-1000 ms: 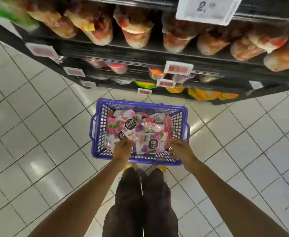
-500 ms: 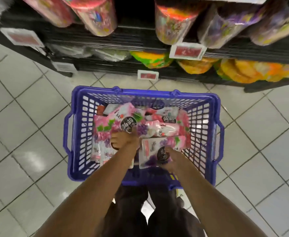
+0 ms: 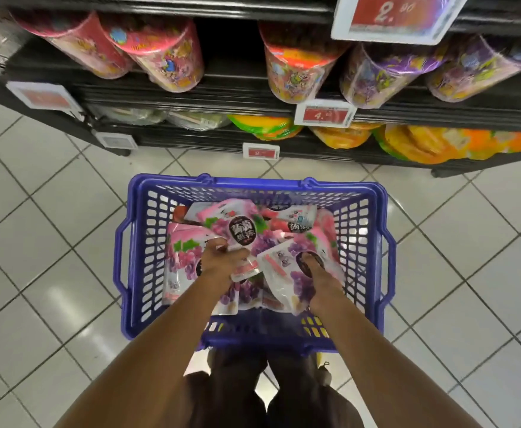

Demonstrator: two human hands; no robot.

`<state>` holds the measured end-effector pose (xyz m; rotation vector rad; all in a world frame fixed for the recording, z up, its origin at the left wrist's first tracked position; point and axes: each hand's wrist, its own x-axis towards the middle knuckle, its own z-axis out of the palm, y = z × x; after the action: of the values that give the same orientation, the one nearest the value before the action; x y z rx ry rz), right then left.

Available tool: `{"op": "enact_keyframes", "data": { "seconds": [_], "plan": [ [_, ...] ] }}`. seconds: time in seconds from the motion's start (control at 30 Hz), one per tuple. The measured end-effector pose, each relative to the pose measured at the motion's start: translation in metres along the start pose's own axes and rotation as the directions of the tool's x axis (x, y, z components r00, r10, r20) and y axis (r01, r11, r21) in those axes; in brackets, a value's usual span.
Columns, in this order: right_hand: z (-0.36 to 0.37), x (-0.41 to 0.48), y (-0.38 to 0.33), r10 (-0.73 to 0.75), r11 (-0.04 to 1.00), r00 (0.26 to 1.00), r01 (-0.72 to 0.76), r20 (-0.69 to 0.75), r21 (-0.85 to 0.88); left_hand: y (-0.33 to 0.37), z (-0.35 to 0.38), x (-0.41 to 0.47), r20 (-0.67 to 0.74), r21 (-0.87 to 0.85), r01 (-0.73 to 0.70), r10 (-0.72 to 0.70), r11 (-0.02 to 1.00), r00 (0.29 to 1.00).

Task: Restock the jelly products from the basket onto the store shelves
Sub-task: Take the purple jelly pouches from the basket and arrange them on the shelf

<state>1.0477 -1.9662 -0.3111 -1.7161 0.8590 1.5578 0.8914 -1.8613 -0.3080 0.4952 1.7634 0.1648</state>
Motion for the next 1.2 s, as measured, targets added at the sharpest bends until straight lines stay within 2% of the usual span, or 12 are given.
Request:
{"op": "enact_keyframes", "data": {
  "seconds": [0.03, 0.13, 0.2, 0.33, 0.53, 0.67, 0.73, 0.83, 0.97, 1.1, 1.2],
  "plan": [
    [-0.001, -0.013, -0.003, -0.007, 1.0, 0.999, 0.008, 0.053, -0.012, 0.006, -0.008, -0.014, 0.102, -0.058, 0.041, -0.035, 0.997, 0.994],
    [-0.009, -0.068, -0.013, -0.112, 0.99, 0.976, 0.126, 0.188, -0.062, 0.029, -0.035, -0.06, 0.327, 0.057, 0.107, -0.12, 0.993, 0.937],
    [-0.018, -0.115, -0.023, -0.211, 0.967, 0.938, 0.241, 0.273, -0.079, 0.051, -0.053, -0.101, 0.419, 0.073, 0.11, -0.131, 0.991, 0.899],
    [-0.029, -0.228, -0.044, -0.33, 0.935, 0.886, 0.355, 0.326, -0.018, 0.107, -0.091, -0.195, 0.512, -0.009, 0.075, -0.06, 0.997, 0.857],
    [-0.043, -0.421, -0.071, -0.515, 0.841, 0.724, 0.53, 0.459, 0.107, 0.21, -0.134, -0.364, 0.561, -0.063, -0.144, 0.154, 0.988, 0.813],
    [-0.059, -0.547, -0.087, -0.656, 0.692, 0.575, 0.716, 0.489, 0.087, 0.272, -0.152, -0.48, 0.476, -0.015, -0.416, 0.372, 0.909, 0.797],
    [-0.069, -0.602, -0.093, -0.747, 0.578, 0.488, 0.812, 0.452, 0.078, 0.297, -0.16, -0.527, 0.438, -0.047, -0.523, 0.488, 0.851, 0.755],
    [-0.082, -0.672, -0.103, -0.866, 0.406, 0.297, 0.888, 0.403, 0.216, 0.326, -0.171, -0.584, 0.428, -0.109, -0.645, 0.621, 0.757, 0.657],
    [-0.099, -0.747, -0.106, -0.934, 0.183, 0.062, 0.93, 0.353, 0.32, 0.353, -0.186, -0.645, 0.531, -0.202, -0.706, 0.682, 0.678, 0.503],
    [-0.11, -0.804, -0.098, -0.97, -0.038, -0.111, 0.948, 0.218, 0.315, 0.365, -0.187, -0.685, 0.546, -0.306, -0.719, 0.734, 0.624, 0.405],
    [-0.114, -0.834, -0.091, -0.96, -0.17, -0.221, 0.95, 0.174, 0.263, 0.371, -0.184, -0.707, 0.54, -0.373, -0.721, 0.769, 0.584, 0.342]
  ]
}}
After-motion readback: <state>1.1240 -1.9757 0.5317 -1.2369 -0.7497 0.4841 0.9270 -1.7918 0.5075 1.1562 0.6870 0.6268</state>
